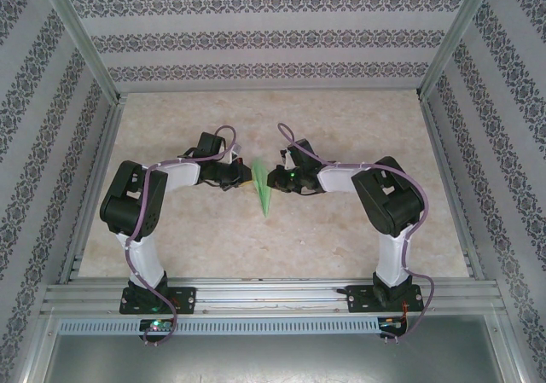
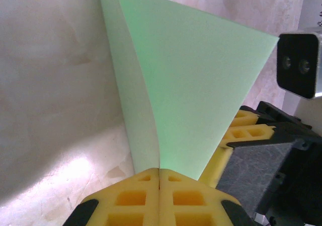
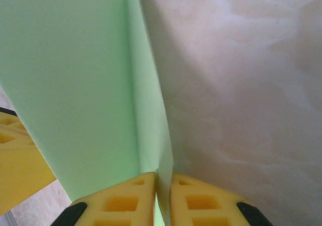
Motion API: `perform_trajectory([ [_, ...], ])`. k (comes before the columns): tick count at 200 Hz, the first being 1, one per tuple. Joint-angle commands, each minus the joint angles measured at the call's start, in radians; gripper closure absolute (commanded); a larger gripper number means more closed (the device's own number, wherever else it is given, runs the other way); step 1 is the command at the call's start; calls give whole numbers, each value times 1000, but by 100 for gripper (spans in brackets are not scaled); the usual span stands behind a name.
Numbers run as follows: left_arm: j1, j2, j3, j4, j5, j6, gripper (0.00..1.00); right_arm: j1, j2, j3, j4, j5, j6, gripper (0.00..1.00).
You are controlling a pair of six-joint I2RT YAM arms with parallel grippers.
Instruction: Fold a paper plane with a square sheet of paper (fold left side to right side)
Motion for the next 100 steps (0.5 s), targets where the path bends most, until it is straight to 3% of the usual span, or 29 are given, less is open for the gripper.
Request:
perform_trajectory([
  [1, -17, -8, -17, 25, 4, -20, 100, -3, -83, -13, -51, 58, -37, 78],
  [59, -21, -7, -29, 78, 24, -57, 100, 5, -237, -50, -198, 95, -109, 60],
  [100, -23, -4, -29, 81, 20, -56, 100, 62, -203, -7, -237, 40, -105, 48],
])
